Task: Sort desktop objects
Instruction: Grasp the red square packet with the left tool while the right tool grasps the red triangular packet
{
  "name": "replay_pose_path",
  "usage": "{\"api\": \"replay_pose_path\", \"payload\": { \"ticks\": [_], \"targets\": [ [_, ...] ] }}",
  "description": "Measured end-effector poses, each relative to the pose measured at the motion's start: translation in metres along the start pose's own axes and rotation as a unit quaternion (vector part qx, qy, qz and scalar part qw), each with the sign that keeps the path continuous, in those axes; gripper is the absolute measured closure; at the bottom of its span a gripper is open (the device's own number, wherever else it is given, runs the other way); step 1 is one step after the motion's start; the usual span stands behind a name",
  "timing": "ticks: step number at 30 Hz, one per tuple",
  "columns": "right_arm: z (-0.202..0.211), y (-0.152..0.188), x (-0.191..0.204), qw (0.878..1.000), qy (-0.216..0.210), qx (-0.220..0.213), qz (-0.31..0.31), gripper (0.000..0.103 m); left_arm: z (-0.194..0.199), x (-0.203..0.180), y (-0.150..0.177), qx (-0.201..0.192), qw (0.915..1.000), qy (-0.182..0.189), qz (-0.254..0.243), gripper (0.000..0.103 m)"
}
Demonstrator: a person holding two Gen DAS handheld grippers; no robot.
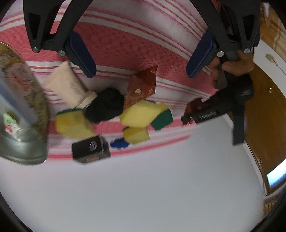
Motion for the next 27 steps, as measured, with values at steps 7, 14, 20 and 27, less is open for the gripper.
{"api": "replay_pose_path", "payload": {
  "ticks": [7,14,20,27],
  "targets": [
    [-0.039,0.000,0.005,0.999,0.013,0.041,-0.015,0.018,0.002,-0.001,-0.002,-0.005,1.0000,0.003,0.007,0.064],
    [-0.050,0.002,0.007,0.997,0.050,0.054,0.022,0.061,0.004,-0.003,-0.002,-0.005,0.9999,0.010,0.000,0.064],
    [-0.035,0.000,0.008,0.999,0.022,0.038,0.023,0.061,0.008,-0.005,-0.003,-0.014,0.9997,0.020,-0.001,0.064],
    [0.014,-0.017,0.005,0.997,0.017,-0.056,0.047,0.061,0.022,-0.019,-0.008,-0.052,0.9980,0.023,-0.027,0.064]
  ]
}}
Point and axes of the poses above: each gripper's, at about its wrist camera, not at the fingertips, and z roughly against the way its jaws point, x to its left, y to its underside, the point moved 10 cm from there along -z, roughly the way its jaws point, and after that the axes turned 3 degrees about -z, right-handed, at the moved point
